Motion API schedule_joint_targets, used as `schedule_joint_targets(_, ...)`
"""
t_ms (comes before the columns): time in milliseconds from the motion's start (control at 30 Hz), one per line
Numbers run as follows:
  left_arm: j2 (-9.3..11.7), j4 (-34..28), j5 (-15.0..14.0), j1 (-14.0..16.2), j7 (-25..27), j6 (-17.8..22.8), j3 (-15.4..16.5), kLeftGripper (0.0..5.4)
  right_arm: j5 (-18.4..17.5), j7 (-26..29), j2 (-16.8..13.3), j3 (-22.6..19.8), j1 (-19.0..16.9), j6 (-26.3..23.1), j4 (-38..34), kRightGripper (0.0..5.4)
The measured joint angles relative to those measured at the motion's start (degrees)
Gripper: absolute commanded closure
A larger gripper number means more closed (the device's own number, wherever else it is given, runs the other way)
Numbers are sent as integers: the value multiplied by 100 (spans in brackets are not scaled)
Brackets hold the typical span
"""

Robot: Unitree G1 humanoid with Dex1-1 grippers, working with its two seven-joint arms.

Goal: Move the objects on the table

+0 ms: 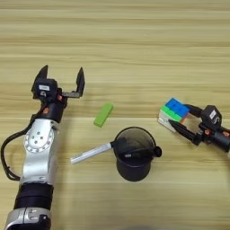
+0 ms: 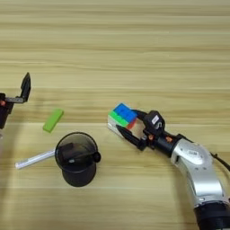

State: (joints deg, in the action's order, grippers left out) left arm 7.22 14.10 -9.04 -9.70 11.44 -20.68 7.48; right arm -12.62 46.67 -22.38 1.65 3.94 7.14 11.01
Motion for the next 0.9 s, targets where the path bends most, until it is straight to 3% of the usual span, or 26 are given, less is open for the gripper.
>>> schedule_joint_targets(67,0,0,0,0,0,0,0,0,0,0,0,0,0,3,1,205)
schedule_joint_targets(100,0,0,0,0,0,0,0,0,0,0,0,0,0,4,3,177)
schedule_joint_targets(633,0,0,-1,0,2,-1,1,0,-10,-18,4,-33,1,30,-29,12)
schedule_joint_targets(900,1,1,-1,-1,3,-16,1,0,-177,-50,4,-118,4,-40,-578,2)
